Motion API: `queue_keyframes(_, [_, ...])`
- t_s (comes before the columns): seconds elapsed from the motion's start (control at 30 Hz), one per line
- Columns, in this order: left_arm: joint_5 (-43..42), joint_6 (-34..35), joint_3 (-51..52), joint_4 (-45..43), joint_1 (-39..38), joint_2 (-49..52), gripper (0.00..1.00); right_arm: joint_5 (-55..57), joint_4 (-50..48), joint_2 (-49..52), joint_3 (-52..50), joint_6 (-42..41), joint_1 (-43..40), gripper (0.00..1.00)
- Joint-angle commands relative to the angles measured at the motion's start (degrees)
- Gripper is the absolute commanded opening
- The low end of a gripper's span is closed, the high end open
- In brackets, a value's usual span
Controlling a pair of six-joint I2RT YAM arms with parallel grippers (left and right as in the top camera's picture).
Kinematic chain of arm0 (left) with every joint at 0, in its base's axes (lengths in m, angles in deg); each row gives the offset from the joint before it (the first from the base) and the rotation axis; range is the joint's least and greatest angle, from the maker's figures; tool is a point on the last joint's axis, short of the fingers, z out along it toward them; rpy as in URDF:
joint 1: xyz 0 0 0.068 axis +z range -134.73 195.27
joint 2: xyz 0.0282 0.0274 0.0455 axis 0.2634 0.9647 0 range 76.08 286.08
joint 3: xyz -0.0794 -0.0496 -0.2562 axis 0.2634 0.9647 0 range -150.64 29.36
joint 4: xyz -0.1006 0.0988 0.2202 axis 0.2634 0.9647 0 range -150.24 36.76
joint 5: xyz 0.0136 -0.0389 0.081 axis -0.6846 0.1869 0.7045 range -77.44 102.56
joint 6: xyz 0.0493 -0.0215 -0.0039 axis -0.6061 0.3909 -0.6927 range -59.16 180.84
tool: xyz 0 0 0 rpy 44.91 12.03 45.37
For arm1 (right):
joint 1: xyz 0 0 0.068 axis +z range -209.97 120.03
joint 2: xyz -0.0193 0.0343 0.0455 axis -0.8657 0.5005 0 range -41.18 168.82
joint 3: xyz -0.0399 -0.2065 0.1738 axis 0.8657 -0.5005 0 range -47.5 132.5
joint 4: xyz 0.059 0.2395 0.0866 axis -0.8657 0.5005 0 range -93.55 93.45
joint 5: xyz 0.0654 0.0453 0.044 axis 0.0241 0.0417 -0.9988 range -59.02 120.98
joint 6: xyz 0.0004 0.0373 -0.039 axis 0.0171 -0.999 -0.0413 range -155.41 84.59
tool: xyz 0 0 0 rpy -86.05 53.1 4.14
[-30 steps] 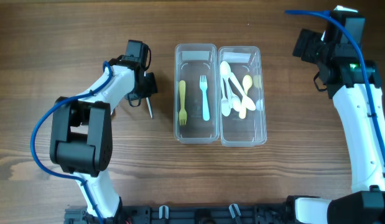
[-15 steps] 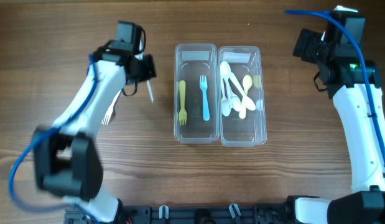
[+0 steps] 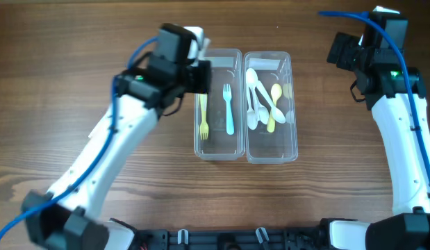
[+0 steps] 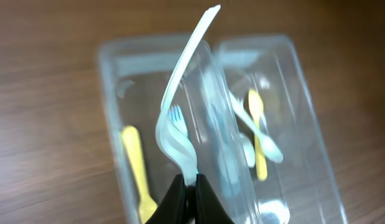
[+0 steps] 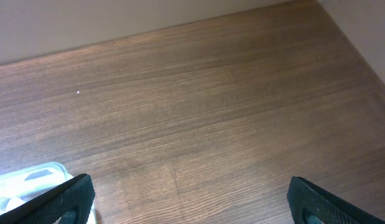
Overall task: Pack container
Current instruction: 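Carry the white fork into the left container and release it, then move the left gripper back and grasp another white fork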
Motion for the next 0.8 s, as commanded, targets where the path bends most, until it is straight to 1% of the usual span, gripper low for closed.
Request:
queue_keyframes(0.0, [0.37,-1.66,0.61,-0.59,-3.15,6.93,0.04,0.2,-0.11,0.31,0.42,1.03,-0.07,1.0])
queue_keyframes(0.13, [0.35,-1.64,0.59,-1.42,-4.35,12.66,0.04,0.2,-0.11,0.31,0.42,1.01,-0.07,1.0])
queue_keyframes(0.23, [0.35,-1.64,0.59,-1.46,-4.33,14.25,0.04,0.2,-0.11,0.31,0.42,1.01,-0.07,1.0])
queue_keyframes(0.27, [0.35,-1.64,0.59,-1.44,-4.33,14.25,0.13,0.2,-0.11,0.31,0.42,1.01,-0.07,1.0])
queue_keyframes(0.3, [0.35,-1.64,0.59,-1.44,-4.33,14.23,0.39,0.2,-0.11,0.31,0.42,1.03,-0.07,1.0])
queue_keyframes(0.33, [0.35,-1.64,0.57,-1.49,-4.33,14.1,0.61,0.2,-0.11,0.31,0.42,1.01,-0.07,1.0])
queue_keyframes(0.47, [0.39,-1.84,0.52,-1.42,-4.26,13.2,0.64,0.2,-0.11,0.31,0.42,1.01,-0.07,1.0])
queue_keyframes(0.53, [0.61,-4.0,0.52,-1.31,-3.91,12.31,0.69,0.2,-0.11,0.31,0.42,1.01,-0.07,1.0])
queue_keyframes(0.57, [1.92,-5.79,0.52,-0.9,-3.48,11.5,0.74,0.2,-0.11,0.31,0.42,1.03,-0.07,1.0])
queue_keyframes(0.6, [4.22,-6.45,0.52,-0.17,-3.04,10.75,0.8,0.2,-0.11,0.31,0.42,1.03,-0.07,1.0])
queue_keyframes(0.63, [7.98,-6.4,0.52,0.7,-2.49,9.79,0.84,0.2,-0.11,0.31,0.42,1.03,-0.07,1.0])
queue_keyframes(0.67, [12.5,-6.4,0.52,1.77,-1.88,8.79,0.92,0.2,-0.11,0.31,0.42,1.03,-0.07,1.0])
queue_keyframes(0.73, [20.68,-6.36,0.52,3.87,-0.68,6.84,0.99,0.2,-0.11,0.31,0.42,1.01,-0.07,1.0])
queue_keyframes(0.77, [25.31,-6.38,0.52,5.55,0.22,5.51,1.0,0.2,-0.11,0.31,0.42,1.03,-0.07,1.0])
